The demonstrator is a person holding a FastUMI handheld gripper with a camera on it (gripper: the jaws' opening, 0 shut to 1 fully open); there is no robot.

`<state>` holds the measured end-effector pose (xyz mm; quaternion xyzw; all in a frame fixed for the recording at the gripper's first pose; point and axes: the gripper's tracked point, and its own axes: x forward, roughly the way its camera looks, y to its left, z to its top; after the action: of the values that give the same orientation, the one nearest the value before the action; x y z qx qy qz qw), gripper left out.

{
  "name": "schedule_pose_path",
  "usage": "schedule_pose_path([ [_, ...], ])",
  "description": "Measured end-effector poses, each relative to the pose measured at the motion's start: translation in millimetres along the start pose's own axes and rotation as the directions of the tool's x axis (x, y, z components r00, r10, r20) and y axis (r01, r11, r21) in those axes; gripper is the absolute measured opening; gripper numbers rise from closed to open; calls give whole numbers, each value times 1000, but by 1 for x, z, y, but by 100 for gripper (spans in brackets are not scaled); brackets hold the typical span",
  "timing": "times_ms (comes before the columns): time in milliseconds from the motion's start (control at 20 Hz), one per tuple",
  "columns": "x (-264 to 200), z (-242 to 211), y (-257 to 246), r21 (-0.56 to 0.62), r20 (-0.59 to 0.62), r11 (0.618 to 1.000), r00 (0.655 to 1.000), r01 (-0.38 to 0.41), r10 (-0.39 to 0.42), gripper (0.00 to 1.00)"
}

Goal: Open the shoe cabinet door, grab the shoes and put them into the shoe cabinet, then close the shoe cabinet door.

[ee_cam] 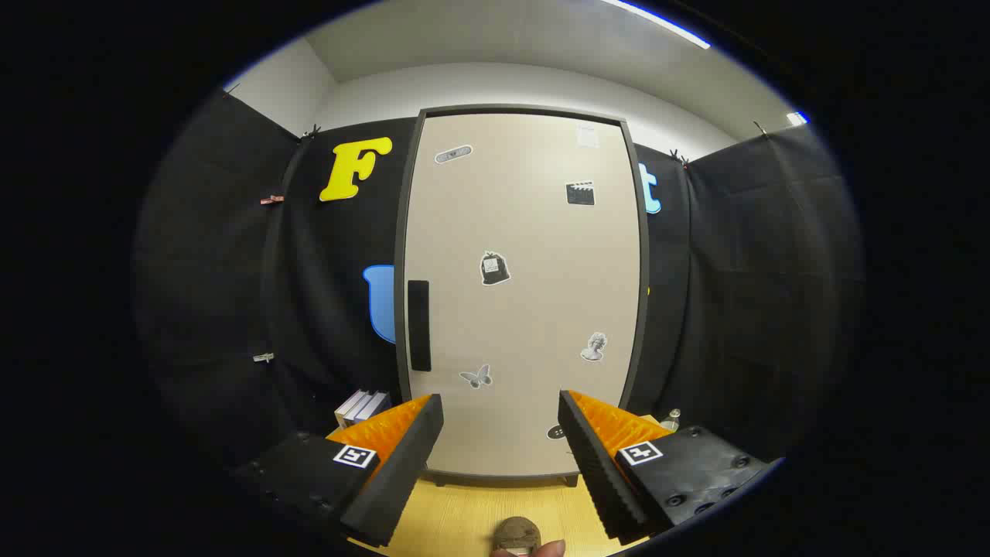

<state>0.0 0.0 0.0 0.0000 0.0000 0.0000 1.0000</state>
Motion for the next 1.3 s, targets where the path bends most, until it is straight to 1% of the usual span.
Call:
schedule_pose_path([
  [150,2,-4,2,3,-12,1000,1000,-13,13,98],
  [450,1,2,4,-2,0,1000,1000,-26,26,98],
  [700,2,4,3,-5,3,1000,1000,-26,26,98],
  [800,4,6,9,8,1,999,999,-42,42,98],
  [900,11,16,18,19,10,998,998,-56,56,98],
  [1100,35,47,44,13,66,997,995,-79,78,97],
  [1300,76,54,72,47,73,995,994,-88,85,97],
])
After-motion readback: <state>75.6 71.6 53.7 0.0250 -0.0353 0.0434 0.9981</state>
